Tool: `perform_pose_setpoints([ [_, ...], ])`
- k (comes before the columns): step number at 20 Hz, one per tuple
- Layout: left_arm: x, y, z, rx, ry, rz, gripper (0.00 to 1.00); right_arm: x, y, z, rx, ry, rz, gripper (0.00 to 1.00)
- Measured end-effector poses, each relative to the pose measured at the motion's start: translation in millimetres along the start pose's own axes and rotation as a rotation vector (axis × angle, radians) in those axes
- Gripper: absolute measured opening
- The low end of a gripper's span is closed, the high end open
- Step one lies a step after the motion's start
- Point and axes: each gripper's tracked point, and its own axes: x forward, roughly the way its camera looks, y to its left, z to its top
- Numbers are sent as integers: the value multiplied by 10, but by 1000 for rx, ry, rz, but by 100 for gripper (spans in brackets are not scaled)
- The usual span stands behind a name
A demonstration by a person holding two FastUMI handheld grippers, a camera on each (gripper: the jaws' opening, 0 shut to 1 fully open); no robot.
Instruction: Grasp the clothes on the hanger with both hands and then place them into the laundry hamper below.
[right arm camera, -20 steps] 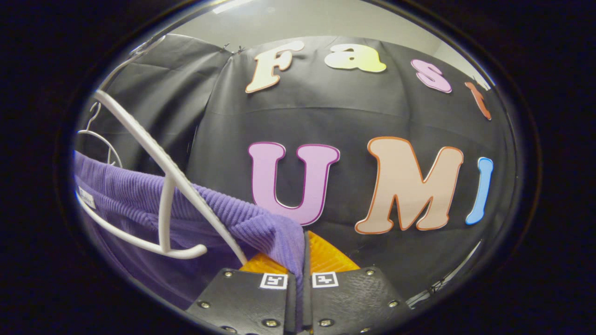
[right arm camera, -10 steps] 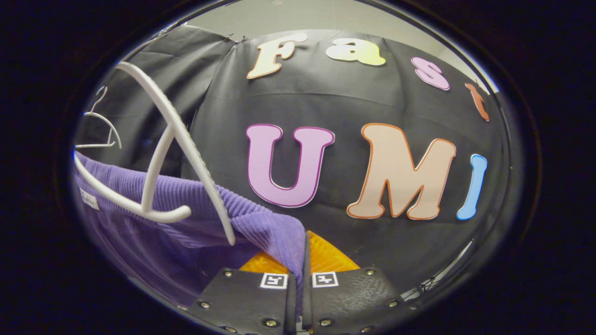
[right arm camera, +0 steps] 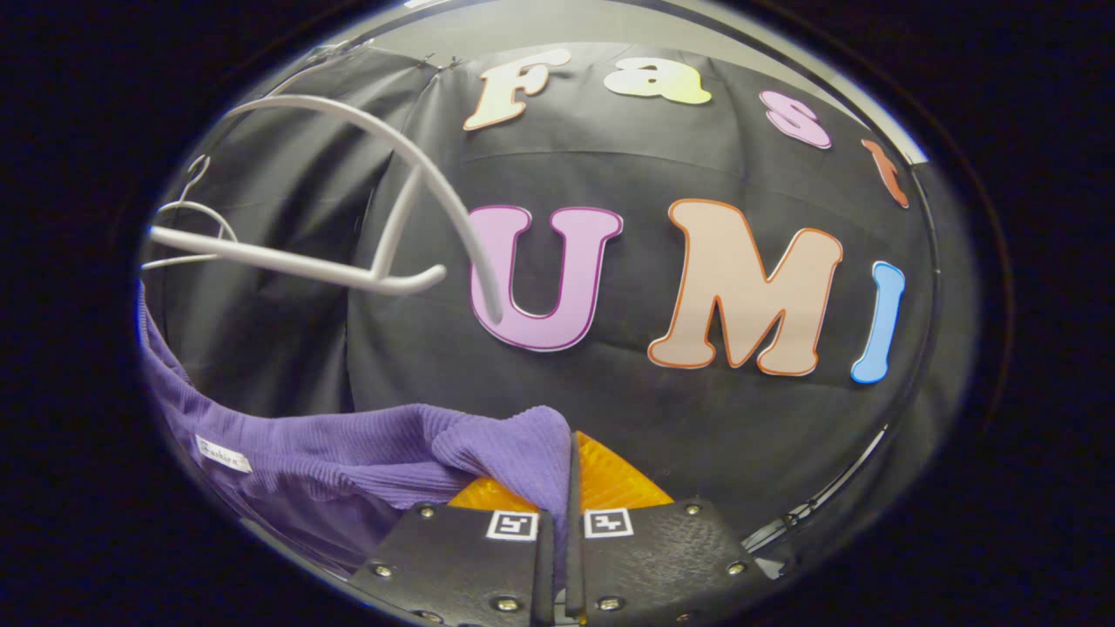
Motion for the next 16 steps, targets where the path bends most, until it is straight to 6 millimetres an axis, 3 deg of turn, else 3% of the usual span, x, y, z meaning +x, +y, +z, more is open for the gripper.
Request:
perform_pose_setpoints([
  [5,18,-219,-179,-2,37,-34,0,-203,203,-142,-13,24,49,5],
  [13,116,-668,-443,-2,87,-113,0,-451,595,-119,-8,31,147,5],
  [16,140,-793,-656,-6,141,-142,0,-550,736,-111,1,34,184,5],
])
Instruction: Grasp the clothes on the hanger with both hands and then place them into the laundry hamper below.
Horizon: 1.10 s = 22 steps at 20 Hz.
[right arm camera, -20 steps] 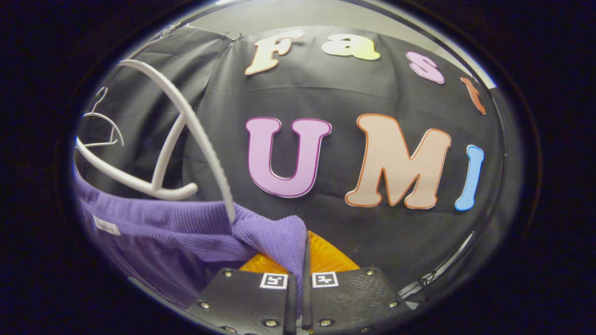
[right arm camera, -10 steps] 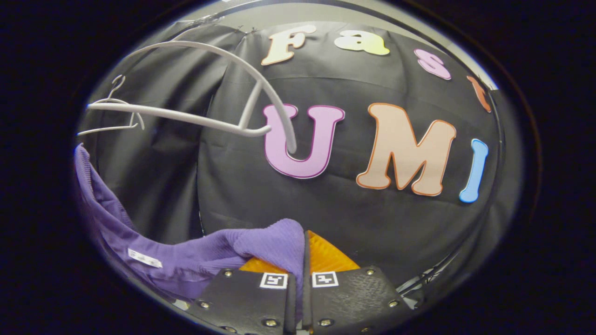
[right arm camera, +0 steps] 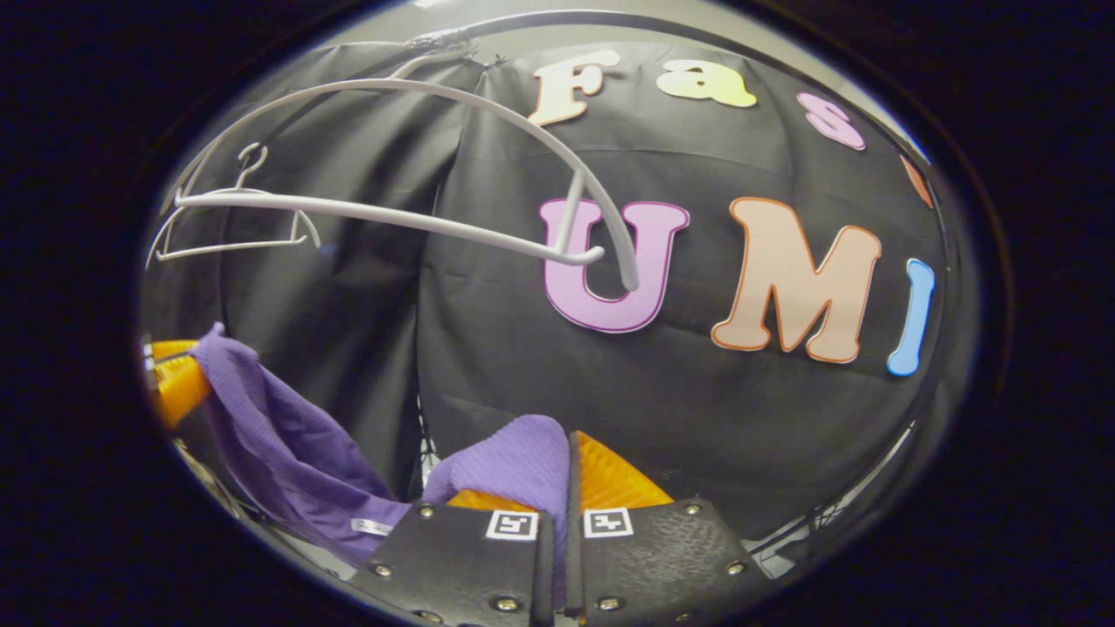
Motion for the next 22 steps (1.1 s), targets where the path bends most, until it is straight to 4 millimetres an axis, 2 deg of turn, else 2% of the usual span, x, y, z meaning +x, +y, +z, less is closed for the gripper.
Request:
perform_pose_setpoints([
  [2,57,-62,-152,-10,36,-19,0,-41,88,-20,-2,3,21,5],
  [5,125,-148,-408,-27,92,-38,0,-66,184,-151,4,30,43,5],
  [9,201,-170,-765,-42,184,-53,0,-70,294,-477,8,99,62,5],
  [12,187,-285,-1016,-54,250,-71,0,-104,364,-748,-10,158,72,5],
  [16,154,-353,-1280,-50,328,-86,1,-134,430,-1070,-24,227,88,5],
  [22,124,-409,-1590,-108,461,-87,1,-208,496,-1428,-48,319,113,6],
])
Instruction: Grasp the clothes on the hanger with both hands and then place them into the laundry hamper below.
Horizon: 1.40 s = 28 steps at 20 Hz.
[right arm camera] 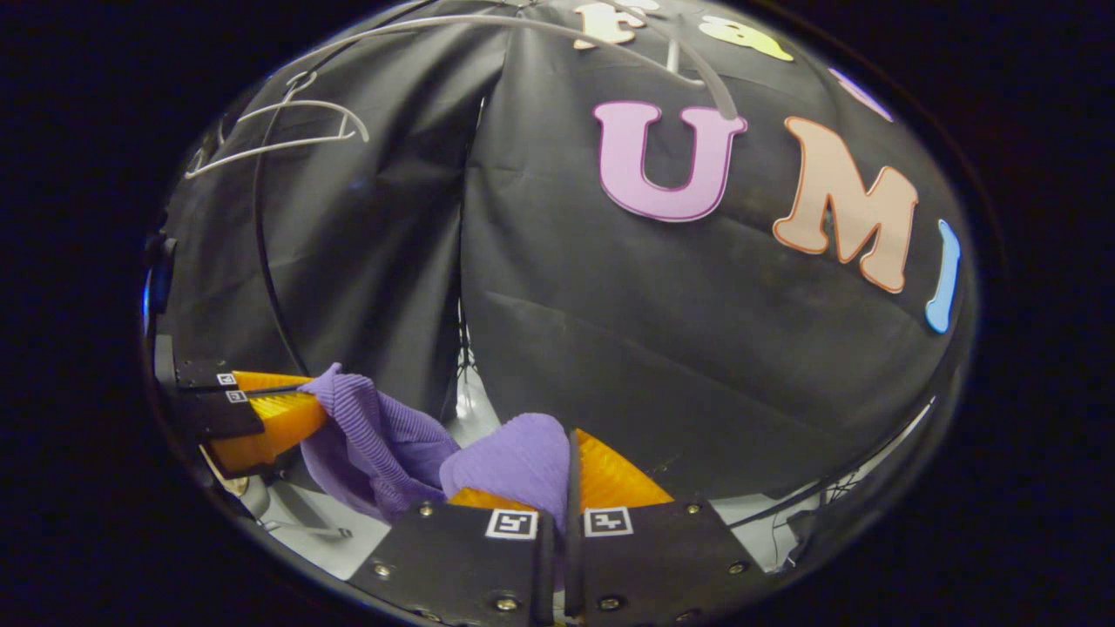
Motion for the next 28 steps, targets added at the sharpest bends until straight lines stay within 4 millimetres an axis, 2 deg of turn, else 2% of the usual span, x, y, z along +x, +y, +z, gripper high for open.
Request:
perform_pose_setpoints([
  [2,43,-6,-98,-25,38,1,3,25,-31,-65,-5,25,3,5],
  [3,47,-1,-125,-31,51,4,1,35,-45,-100,-7,35,-1,5],
  [8,75,-14,-322,-53,112,-13,3,88,18,-277,12,92,30,5],
  [9,86,-27,-327,-48,114,-19,3,75,19,-309,19,102,34,8],
  [12,72,-46,-386,-45,131,-28,6,85,45,-399,38,133,52,8],
  [13,76,-40,-396,-49,138,-30,8,91,82,-439,46,155,72,15],
  [15,96,-30,-413,-52,148,-26,13,97,111,-512,63,180,85,17],
  [17,64,-71,-291,-43,111,-26,20,91,112,-576,72,193,84,17],
  [18,40,-75,-264,-32,97,-25,21,81,123,-577,77,196,91,17],
  [24,32,-152,-206,9,86,-58,20,54,111,-283,88,128,92,17],
  [28,35,-214,-147,16,72,-65,21,48,84,-187,104,107,88,17],
])
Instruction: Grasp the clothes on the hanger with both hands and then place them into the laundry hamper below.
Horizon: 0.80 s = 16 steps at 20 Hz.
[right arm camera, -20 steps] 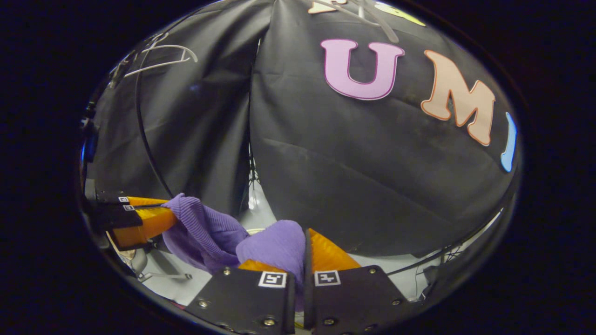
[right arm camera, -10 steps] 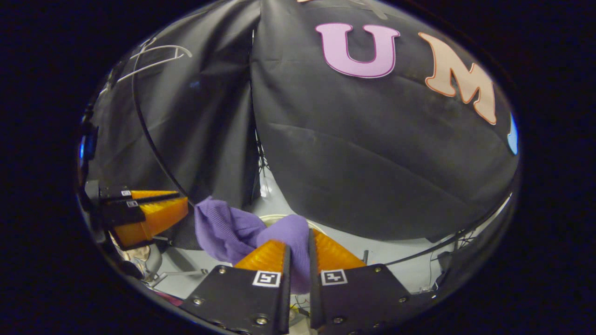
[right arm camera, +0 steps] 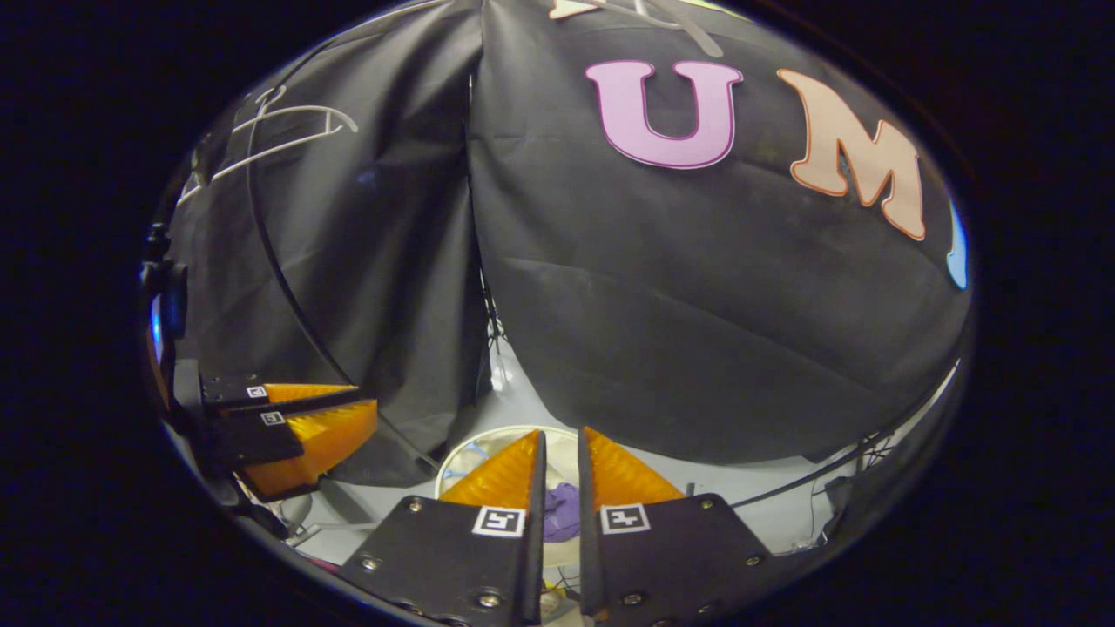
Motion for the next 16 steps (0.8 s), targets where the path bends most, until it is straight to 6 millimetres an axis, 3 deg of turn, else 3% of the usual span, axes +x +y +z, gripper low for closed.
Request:
perform_pose_setpoints([
  [4,-44,-27,76,1,-17,-5,17,-64,-62,94,8,-31,-11,17],
  [7,-144,-47,259,7,-73,-6,20,-183,-127,264,11,-89,-35,17],
  [12,-484,-199,893,-2,-250,-29,20,-548,-308,690,2,-219,-96,17],
  [16,-867,-368,1405,-4,-387,-57,20,-1006,-447,1075,-11,-348,-152,17],
])
